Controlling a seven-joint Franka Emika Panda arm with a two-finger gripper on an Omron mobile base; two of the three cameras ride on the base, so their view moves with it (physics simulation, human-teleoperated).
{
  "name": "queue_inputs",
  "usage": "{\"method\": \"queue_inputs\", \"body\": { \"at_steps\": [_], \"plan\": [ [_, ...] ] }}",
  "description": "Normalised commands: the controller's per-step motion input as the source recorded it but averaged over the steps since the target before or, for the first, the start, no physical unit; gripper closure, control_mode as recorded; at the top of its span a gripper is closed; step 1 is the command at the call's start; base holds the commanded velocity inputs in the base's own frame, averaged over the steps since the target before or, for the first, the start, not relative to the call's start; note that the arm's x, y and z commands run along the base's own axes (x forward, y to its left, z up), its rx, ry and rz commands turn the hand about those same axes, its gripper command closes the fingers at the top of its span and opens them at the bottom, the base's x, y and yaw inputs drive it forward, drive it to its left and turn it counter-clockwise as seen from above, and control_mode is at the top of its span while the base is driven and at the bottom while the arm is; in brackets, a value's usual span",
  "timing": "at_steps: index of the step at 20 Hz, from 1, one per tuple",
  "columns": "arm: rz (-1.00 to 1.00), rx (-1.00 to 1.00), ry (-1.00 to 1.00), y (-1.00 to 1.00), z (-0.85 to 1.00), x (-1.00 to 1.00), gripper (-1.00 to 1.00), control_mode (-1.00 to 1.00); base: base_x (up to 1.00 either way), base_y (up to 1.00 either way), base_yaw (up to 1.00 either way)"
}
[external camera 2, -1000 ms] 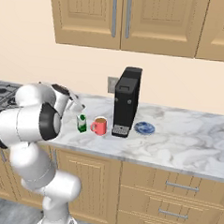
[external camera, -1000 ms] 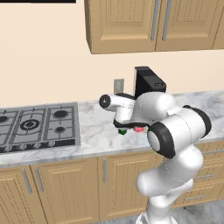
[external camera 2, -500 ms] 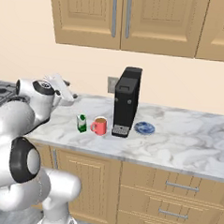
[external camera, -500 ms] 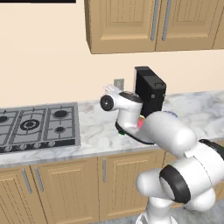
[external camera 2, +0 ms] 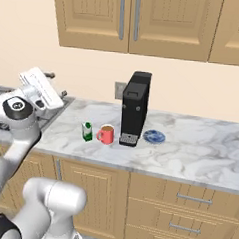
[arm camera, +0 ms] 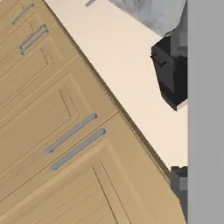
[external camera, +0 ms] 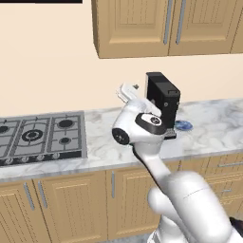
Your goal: Take a sugar cube from the saucer and place it inside the coffee. Then, grab milk from the fridge and place it next to the coffee on the counter to sweeten the coffee.
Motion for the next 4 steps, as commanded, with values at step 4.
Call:
{"method": "queue_inputs", "body": {
  "at_steps": [4],
  "plan": [
    [0.0, -0.19, -0.72, 0.27, 0.84, -1.0, -1.0, -1.0, 0.0, 0.0, 0.0]
  ]
}}
